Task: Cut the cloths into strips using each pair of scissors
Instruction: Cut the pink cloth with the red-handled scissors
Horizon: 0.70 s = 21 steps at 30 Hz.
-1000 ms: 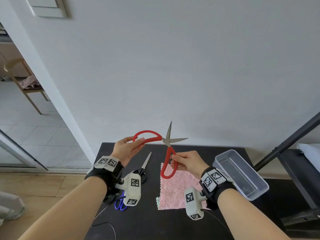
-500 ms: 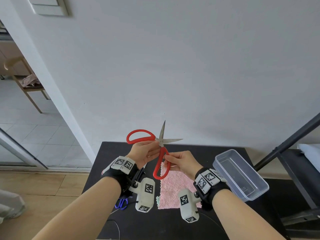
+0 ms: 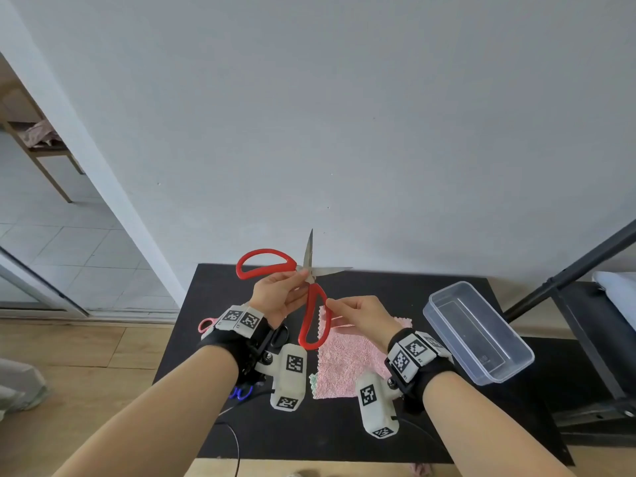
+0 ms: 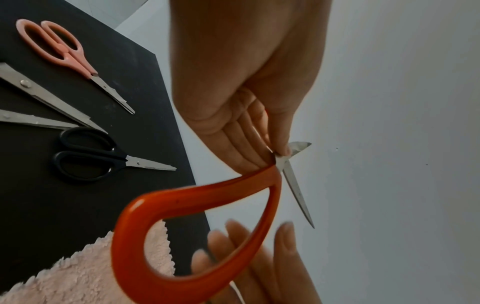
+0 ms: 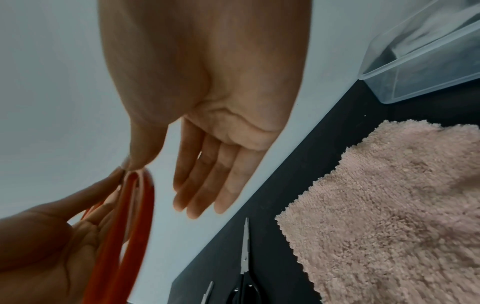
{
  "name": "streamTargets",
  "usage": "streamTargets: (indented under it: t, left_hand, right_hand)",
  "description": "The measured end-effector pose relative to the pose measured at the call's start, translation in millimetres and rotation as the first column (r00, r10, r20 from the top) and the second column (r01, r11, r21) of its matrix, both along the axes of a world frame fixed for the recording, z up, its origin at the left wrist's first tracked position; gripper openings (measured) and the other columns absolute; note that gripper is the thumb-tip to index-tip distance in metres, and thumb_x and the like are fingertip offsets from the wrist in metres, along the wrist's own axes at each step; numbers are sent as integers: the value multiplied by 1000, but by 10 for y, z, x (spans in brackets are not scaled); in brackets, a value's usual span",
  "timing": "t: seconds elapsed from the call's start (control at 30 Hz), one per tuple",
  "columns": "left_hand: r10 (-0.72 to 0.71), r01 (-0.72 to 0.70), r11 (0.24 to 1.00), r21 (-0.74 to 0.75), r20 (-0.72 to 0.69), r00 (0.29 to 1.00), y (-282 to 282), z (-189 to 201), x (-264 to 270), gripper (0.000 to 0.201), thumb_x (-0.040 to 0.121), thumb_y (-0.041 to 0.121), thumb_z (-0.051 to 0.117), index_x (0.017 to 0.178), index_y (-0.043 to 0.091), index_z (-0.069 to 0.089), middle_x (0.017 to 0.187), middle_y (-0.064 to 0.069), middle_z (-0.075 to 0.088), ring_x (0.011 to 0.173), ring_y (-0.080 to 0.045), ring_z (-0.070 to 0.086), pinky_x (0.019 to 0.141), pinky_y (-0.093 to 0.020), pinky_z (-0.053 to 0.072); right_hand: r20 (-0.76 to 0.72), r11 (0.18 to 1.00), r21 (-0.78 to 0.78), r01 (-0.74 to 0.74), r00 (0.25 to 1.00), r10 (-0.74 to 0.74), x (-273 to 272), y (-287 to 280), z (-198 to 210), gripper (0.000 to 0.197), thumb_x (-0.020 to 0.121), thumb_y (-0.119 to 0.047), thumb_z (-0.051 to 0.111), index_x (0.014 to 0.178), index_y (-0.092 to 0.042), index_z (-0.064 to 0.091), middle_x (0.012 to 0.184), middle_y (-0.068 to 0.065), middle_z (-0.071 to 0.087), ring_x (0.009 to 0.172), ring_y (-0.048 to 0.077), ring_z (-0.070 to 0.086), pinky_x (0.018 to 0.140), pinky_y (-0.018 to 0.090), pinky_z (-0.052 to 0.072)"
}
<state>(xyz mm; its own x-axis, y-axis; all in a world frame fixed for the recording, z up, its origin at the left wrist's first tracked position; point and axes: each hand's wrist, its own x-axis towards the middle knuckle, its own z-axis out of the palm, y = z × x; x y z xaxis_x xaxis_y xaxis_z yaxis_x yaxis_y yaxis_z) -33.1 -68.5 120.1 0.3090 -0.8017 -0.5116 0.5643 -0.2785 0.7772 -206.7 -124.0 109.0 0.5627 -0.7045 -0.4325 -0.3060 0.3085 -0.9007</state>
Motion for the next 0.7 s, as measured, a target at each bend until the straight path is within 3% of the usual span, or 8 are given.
streamTargets:
  t: [0.1,0.23,0.33,0.43,0.53,0.7]
  left_hand:
    - [32,-33,999,29,29,999,-8,-66,140,6,87,12,67,89,8,65,95,-13,72,83,-23,70,77,-30,58]
    - [34,-40,996,81,75,997,1,-208,327,15,85,11,69,96,4,63,89,-13,72,77,-22,71,70,-29,60]
    - [23,-35,992,123,98,995,-21,-342,434,16,84,9,70,97,4,63,87,-13,72,71,-22,71,62,-28,59]
    - [16,-34,987,158,113,993,-68,-483,529,16,83,8,71,96,4,62,86,-12,72,67,-20,72,56,-25,57]
    - [1,-25,980,198,117,993,-123,-620,613,18,83,8,71,99,4,62,87,-11,72,67,-19,72,56,-22,56]
    - [-6,-10,974,228,69,998,-177,-781,678,19,83,9,71,100,4,63,84,-9,74,70,-20,72,60,-23,57]
  right_hand:
    - [-87,999,-8,39,995,-40,-29,-59,-151,31,91,-34,60,93,-4,71,82,4,73,77,15,69,76,28,57]
    - [-287,986,-164,-13,957,-35,-31,-225,-443,20,92,-18,59,96,-1,70,89,7,67,81,15,62,76,27,54]
    - [-480,947,-283,-152,877,-2,41,-389,-645,19,90,-19,62,105,-9,70,103,3,67,94,14,59,85,27,49]
    - [-612,921,-288,-261,790,32,175,-542,-821,22,91,-19,60,111,-13,66,115,2,65,105,17,59,89,26,44]
    - [-711,884,-273,-379,698,80,334,-648,-1004,28,90,-16,58,119,-16,60,126,3,57,113,21,56,95,31,45]
    - [-811,839,-240,-488,576,104,507,-740,-1197,39,89,-7,55,126,-18,53,131,6,45,111,27,54,95,41,47]
